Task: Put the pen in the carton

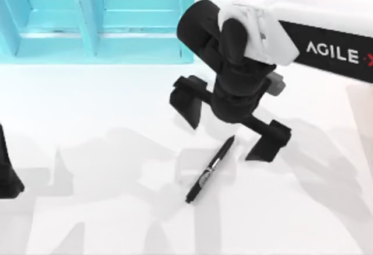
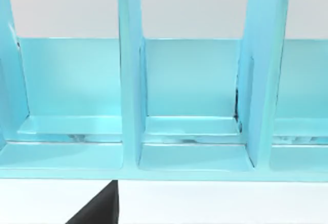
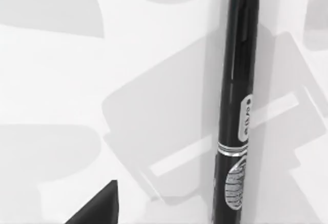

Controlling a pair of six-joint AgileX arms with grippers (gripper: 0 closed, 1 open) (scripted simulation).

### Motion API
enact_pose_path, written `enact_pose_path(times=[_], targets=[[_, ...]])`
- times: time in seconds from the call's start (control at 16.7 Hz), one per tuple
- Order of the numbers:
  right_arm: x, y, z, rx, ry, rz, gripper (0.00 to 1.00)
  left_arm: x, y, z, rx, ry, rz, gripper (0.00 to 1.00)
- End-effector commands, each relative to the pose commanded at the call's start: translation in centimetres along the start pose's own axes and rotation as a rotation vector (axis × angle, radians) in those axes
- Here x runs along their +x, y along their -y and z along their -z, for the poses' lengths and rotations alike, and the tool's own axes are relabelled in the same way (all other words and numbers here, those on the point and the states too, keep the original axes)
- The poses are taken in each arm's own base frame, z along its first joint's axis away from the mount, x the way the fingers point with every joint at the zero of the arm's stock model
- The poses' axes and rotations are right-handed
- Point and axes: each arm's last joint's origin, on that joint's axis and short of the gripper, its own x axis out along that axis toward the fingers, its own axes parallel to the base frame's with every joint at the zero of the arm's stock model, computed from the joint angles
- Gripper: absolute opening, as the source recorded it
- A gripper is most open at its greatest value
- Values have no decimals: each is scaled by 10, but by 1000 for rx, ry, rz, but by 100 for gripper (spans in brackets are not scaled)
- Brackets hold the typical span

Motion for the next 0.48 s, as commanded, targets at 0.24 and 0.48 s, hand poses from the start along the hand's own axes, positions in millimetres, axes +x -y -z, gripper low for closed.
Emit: enact_pose_path(times=[0.24, 0.48], targets=[[6, 0, -2, 2, 1, 1, 100, 0, 0, 0, 0, 0, 0, 100], [49, -3, -2, 0, 1, -3, 100, 0, 0, 0, 0, 0, 0, 100]])
